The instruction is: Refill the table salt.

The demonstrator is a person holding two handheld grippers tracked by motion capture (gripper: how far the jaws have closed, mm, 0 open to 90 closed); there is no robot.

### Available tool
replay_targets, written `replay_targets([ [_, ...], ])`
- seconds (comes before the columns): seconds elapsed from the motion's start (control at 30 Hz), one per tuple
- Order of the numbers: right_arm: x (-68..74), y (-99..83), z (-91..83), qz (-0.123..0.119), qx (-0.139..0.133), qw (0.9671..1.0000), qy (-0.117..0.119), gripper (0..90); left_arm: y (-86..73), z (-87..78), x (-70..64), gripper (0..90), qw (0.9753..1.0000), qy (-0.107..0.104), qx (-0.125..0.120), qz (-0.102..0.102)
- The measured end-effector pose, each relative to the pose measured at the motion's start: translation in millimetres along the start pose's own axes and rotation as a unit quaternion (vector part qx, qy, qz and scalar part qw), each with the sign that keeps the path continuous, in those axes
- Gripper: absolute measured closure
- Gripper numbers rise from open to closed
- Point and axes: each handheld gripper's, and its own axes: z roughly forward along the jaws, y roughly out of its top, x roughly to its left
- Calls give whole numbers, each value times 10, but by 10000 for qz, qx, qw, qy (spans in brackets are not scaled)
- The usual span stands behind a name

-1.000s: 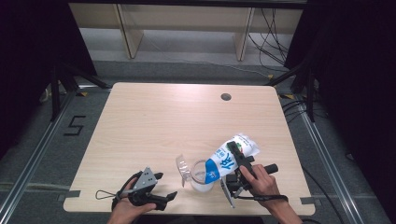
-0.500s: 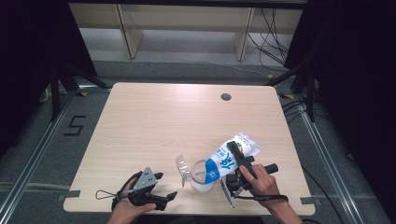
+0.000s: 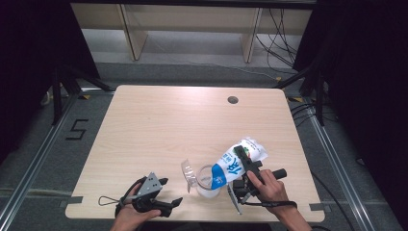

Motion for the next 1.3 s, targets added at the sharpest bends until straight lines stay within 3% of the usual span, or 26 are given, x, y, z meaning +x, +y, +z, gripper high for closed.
replay_targets([
  [0.03,0,0,0,2,1,10000,3,587,-1,1,-4,152,10000,1,-1,-31],
  [0.07,-34,6,4,-232,-35,9997,-2,587,-2,4,-1,152,10000,-15,-13,-21],
  [0.3,-20,4,4,-104,-3,9999,-14,590,0,1,0,152,10000,-3,-1,-6],
  [0.9,-17,2,3,-42,-19,10000,-40,596,0,0,0,152,10000,-4,0,-3],
  [1.0,-63,9,13,-346,-116,9993,-83,597,-1,0,0,152,10000,-4,1,-3],
  [1.07,-48,5,12,-240,-100,9996,-74,598,-1,0,0,152,10000,-4,0,-5],
  [1.13,-2,0,-6,74,37,10000,-23,598,-2,3,1,152,10000,-20,-15,-7],
  [1.3,-4,0,-6,56,31,10000,-29,600,0,0,0,152,10000,-5,-2,-3],
])
